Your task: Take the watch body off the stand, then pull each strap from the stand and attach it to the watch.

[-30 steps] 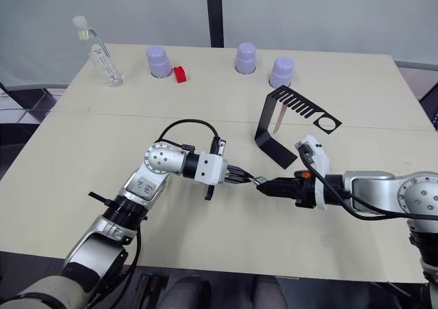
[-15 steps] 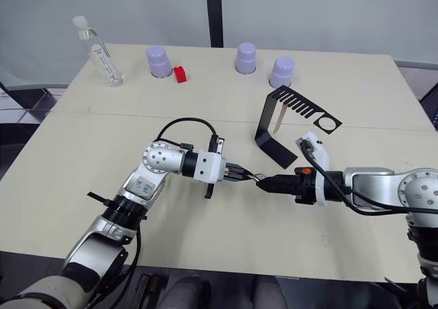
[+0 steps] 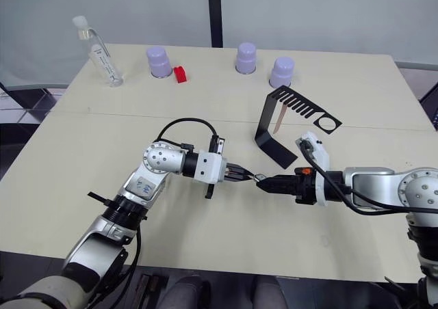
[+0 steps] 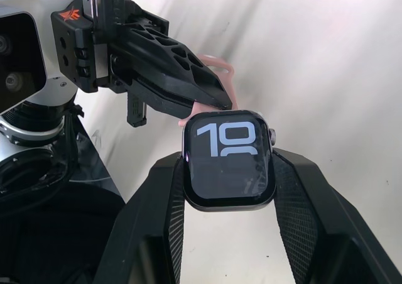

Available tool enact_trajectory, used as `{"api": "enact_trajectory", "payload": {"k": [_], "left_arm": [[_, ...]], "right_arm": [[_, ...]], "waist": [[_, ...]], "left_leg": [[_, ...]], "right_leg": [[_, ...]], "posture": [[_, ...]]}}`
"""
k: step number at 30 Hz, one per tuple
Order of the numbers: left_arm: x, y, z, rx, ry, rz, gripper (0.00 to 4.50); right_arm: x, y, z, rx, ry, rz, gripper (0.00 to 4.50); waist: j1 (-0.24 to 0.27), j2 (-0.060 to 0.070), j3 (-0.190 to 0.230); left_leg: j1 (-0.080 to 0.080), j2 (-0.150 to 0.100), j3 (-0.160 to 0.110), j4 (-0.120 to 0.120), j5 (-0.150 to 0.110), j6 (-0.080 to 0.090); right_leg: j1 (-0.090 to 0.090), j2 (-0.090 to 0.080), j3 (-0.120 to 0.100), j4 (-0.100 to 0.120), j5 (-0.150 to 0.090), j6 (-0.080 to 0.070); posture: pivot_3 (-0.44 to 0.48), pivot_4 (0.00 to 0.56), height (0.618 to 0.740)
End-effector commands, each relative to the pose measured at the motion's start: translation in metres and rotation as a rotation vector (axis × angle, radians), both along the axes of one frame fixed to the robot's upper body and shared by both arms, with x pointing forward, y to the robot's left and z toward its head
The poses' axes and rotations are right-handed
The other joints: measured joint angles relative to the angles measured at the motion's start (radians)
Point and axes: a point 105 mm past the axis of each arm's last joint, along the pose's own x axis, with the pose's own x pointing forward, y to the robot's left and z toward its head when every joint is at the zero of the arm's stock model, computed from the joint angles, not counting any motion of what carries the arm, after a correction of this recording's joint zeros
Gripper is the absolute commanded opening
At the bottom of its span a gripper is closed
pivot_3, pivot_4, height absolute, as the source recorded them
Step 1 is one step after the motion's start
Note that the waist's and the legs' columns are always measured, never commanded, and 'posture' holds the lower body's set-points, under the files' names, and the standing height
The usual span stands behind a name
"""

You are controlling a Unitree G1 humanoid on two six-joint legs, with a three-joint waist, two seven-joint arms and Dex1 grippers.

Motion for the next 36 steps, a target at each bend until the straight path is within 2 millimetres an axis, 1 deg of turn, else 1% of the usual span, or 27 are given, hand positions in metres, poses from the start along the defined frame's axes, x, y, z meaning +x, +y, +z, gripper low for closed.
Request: {"api": "enact_trajectory", "payload": {"k": [1,19,27,36], "left_arm": [[-0.017,-0.026,0.025,-0.093,-0.091,-0.103,0.0],[-0.017,-0.036,0.032,-0.112,-0.091,-0.104,0.0],[-0.014,-0.037,0.031,-0.109,-0.095,-0.1,0.0],[-0.017,-0.038,0.035,-0.122,-0.097,-0.108,0.0]], "right_arm": [[-0.014,0.022,0.01,0.059,-0.024,0.128,1.5],[-0.013,0.022,0.01,0.047,-0.031,0.129,1.5],[-0.013,0.024,0.013,0.057,-0.041,0.135,1.5],[-0.007,0.019,0.011,0.03,-0.055,0.101,1.5]], "waist": [[0.0,0.0,0.0],[0.0,0.0,0.0],[0.0,0.0,0.0],[0.0,0.0,0.0]], "left_leg": [[0.0,0.0,0.0,0.0,0.0,0.0],[0.0,0.0,0.0,0.0,0.0,0.0],[0.0,0.0,0.0,0.0,0.0,0.0],[0.0,0.0,0.0,0.0,0.0,0.0]], "right_leg": [[0.0,0.0,0.0,0.0,0.0,0.0],[0.0,0.0,0.0,0.0,0.0,0.0],[0.0,0.0,0.0,0.0,0.0,0.0],[0.0,0.0,0.0,0.0,0.0,0.0]], "posture": [[0.0,0.15,0.74],[0.0,0.15,0.74],[0.0,0.15,0.74],[0.0,0.15,0.74]]}}
